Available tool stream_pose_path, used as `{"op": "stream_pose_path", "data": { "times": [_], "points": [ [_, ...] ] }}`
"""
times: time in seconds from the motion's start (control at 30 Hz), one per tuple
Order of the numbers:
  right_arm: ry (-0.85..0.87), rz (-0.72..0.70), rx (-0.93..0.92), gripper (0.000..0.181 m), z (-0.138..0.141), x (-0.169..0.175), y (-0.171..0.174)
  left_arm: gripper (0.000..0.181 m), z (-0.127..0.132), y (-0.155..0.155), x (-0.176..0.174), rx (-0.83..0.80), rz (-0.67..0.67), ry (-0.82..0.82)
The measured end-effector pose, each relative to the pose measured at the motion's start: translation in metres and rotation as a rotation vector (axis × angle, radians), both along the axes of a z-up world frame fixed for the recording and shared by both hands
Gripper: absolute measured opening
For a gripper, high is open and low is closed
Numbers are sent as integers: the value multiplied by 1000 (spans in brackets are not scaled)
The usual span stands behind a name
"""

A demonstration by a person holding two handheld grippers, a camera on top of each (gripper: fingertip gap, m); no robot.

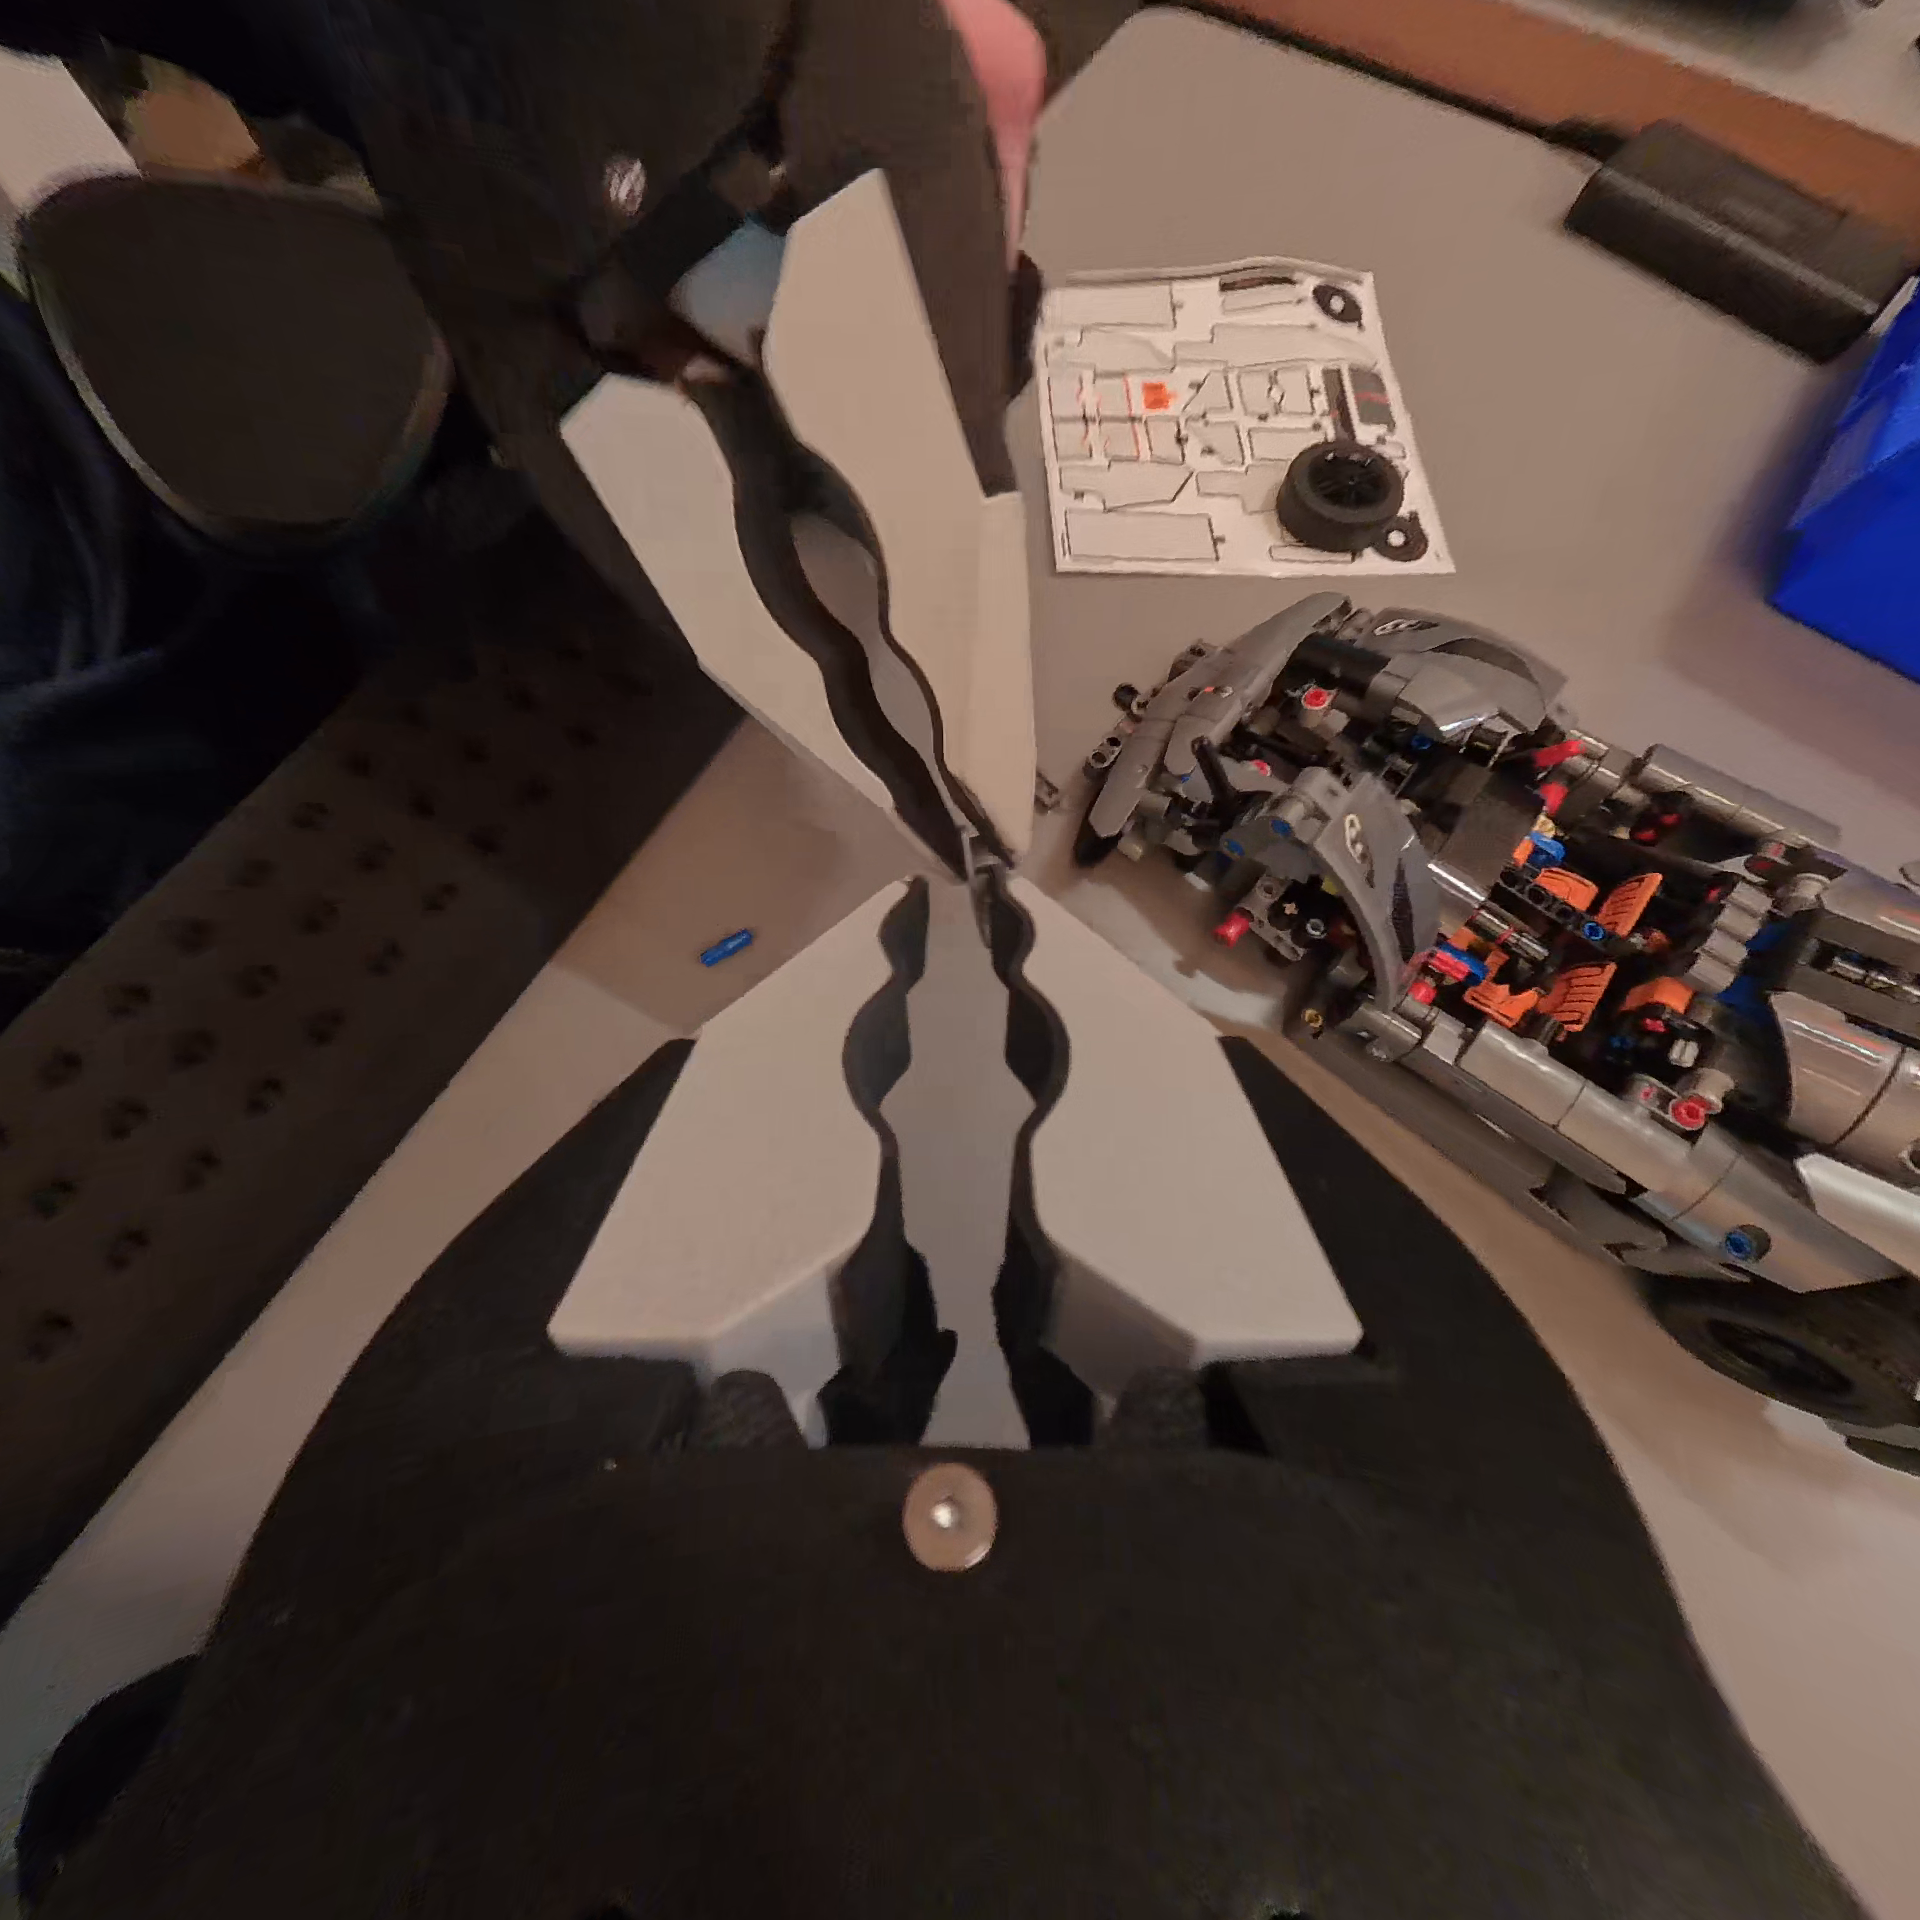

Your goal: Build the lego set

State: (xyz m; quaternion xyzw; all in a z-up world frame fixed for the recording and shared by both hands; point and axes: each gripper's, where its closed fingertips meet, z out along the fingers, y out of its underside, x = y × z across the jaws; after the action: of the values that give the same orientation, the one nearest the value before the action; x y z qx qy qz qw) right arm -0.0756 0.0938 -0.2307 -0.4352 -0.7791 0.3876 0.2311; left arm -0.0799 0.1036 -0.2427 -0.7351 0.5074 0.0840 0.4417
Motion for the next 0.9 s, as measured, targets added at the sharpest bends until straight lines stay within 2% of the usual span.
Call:
{"op": "stream_pose_path", "data": {
  "times": [0.13,0.3,0.4,0.47,0.63,0.9],
  "points": [
    [31,-30,-52,17,8,5,10,4,16,1,1,239,-20,224],
    [33,-29,-53,14,7,4,10,4,22,2,0,304,-17,268],
    [46,-24,-51,3,8,-1,7,4,24,2,0,318,-15,262],
    [52,-31,-53,3,9,-2,7,4,24,2,-2,305,-7,236],
    [53,-43,-72,0,12,-3,9,5,23,3,-1,181,-1,38],
    [12,-71,-90,0,8,-7,11,6,18,5,-6,78,12,-94]
  ]
}}
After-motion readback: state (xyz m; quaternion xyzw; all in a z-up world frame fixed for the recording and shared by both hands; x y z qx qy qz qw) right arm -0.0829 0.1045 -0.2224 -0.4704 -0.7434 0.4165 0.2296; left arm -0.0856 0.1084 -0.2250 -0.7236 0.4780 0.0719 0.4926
